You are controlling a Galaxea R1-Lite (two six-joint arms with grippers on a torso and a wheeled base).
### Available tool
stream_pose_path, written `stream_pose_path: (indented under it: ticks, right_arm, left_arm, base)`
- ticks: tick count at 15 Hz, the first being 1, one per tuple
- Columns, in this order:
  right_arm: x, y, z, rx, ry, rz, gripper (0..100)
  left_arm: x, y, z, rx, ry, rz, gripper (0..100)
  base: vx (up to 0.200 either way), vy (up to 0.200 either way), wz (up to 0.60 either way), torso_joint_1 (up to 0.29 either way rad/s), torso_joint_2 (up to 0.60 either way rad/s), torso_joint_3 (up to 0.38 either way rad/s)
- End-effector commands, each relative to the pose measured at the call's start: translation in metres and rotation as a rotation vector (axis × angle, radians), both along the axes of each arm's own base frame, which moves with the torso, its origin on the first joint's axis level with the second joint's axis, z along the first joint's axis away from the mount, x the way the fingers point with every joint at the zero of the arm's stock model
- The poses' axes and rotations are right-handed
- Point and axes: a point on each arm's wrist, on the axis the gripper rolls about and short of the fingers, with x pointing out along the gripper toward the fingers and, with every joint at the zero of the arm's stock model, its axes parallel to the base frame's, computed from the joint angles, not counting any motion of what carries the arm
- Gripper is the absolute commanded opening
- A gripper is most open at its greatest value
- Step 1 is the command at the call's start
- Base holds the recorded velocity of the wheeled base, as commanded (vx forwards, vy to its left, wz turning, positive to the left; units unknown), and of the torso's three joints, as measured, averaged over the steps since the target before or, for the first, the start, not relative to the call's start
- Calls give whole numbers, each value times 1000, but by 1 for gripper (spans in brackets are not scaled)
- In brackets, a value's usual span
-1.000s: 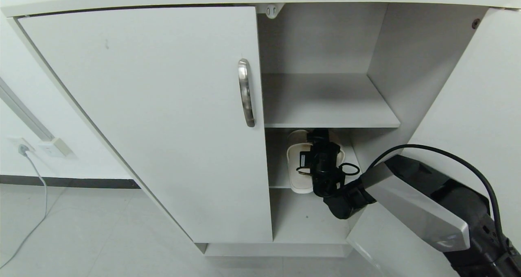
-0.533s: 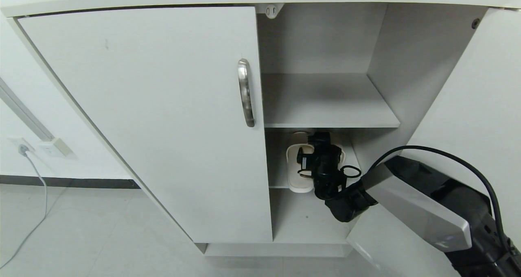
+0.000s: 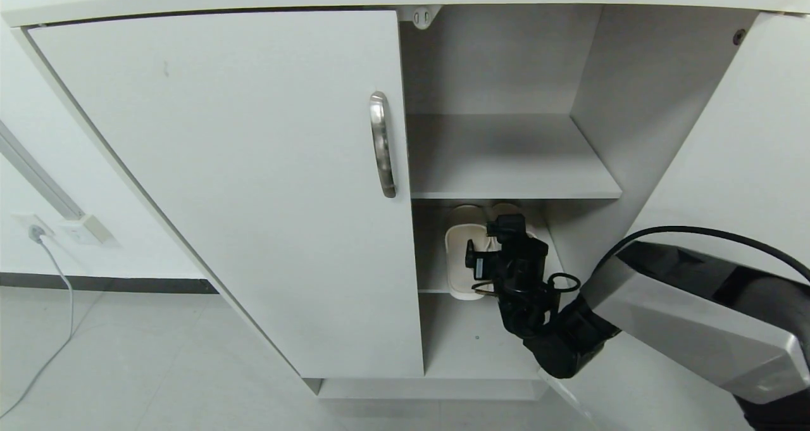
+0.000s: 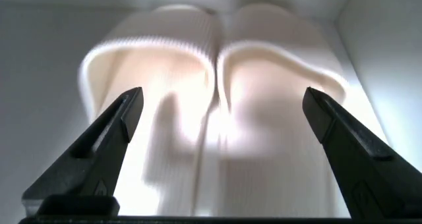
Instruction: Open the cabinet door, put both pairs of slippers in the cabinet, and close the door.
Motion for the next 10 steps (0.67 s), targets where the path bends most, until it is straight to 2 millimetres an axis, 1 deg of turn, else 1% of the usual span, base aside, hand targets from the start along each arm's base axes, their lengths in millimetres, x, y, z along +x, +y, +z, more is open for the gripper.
stream_pose_path:
  ticks: [1, 2, 6, 10]
  right_arm:
    - [-40, -7, 12, -11, 14, 45, 100]
    - [-48, -10, 8, -16, 21, 51, 100]
    - [-55, -8, 5, -17, 16, 64, 100]
    - [-61, -2, 6, -21, 14, 82, 100]
  left_arm:
    - [0, 0, 0, -1, 2, -1, 0]
    - [0, 0, 0, -1, 2, -1, 0]
    - [0, 0, 0, -5, 1, 1, 0]
    - [0, 0, 0, -5, 1, 1, 0]
  base:
    - [0, 0, 0, 0, 0, 0]
    - [0, 0, 0, 0, 0, 0]
    - [0, 0, 0, 0, 0, 0]
    - [-200, 0, 0, 2, 6, 5]
